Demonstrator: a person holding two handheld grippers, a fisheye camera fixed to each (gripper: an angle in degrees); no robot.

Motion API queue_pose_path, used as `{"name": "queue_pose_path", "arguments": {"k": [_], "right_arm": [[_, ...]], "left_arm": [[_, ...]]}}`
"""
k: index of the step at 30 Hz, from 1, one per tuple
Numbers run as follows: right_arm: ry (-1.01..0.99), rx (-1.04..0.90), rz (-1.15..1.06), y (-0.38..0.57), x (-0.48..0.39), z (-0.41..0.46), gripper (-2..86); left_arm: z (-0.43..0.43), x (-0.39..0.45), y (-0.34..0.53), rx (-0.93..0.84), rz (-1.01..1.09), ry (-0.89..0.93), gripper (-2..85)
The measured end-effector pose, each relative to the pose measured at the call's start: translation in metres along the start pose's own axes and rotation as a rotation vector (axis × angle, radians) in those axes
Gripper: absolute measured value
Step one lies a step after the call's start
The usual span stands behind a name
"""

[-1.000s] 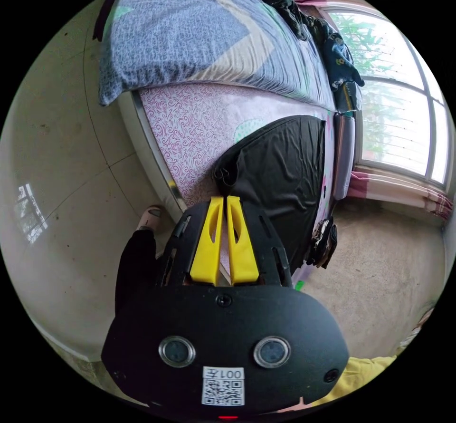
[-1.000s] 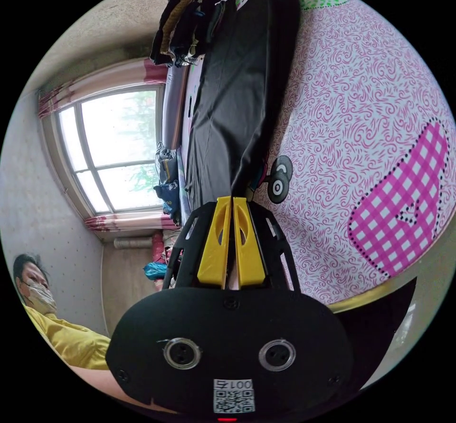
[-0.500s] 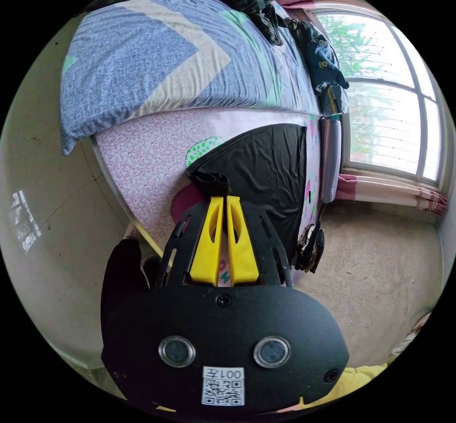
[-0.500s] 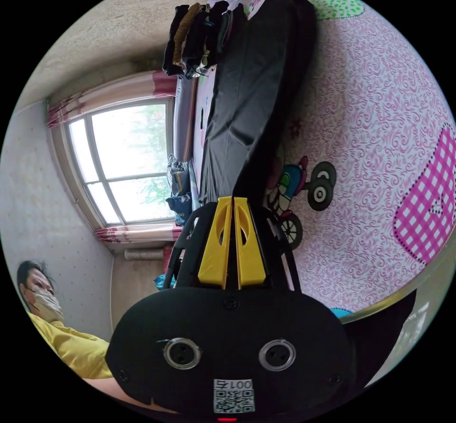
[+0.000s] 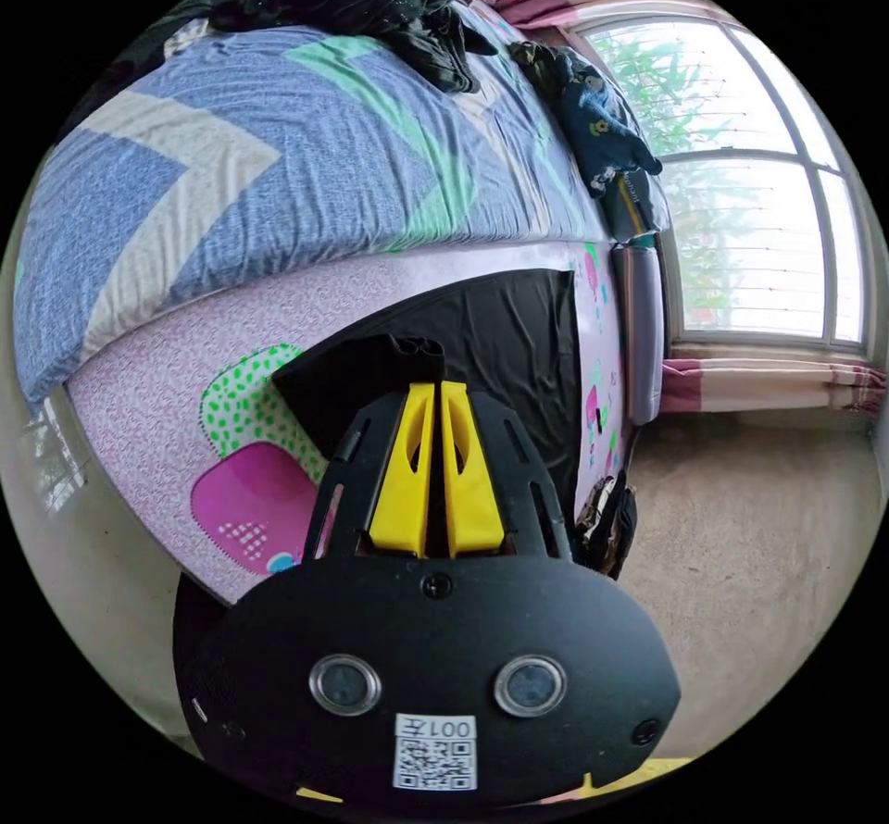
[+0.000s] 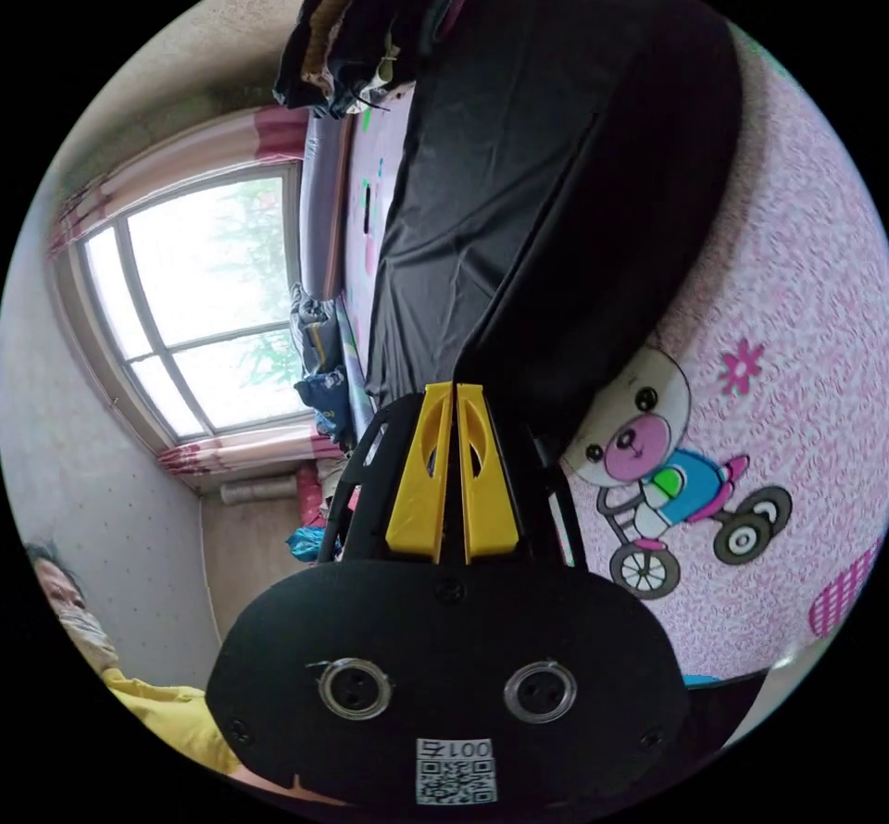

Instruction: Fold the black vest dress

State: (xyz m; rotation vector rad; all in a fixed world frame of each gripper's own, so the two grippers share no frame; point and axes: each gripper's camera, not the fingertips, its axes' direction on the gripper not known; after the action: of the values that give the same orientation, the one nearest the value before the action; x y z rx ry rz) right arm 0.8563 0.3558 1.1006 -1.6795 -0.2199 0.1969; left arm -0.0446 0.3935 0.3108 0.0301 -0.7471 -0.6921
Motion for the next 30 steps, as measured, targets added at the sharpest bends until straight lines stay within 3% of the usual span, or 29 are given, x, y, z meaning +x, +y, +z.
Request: {"name": "queue_pose_path", "arguments": {"k": [11, 30], "right_arm": [[0.147, -0.04, -0.005, -0.047, -0.021, 0.044, 0.2], [0.126, 0.074, 0.055, -0.054, -0.03, 0.047, 0.2]], "left_arm": [[0.063, 0.074, -0.051, -0.046, 0.029, -0.068, -1.2], [0.076, 0.147, -0.11, -0.122, 0.117, -0.091, -1.2]]}}
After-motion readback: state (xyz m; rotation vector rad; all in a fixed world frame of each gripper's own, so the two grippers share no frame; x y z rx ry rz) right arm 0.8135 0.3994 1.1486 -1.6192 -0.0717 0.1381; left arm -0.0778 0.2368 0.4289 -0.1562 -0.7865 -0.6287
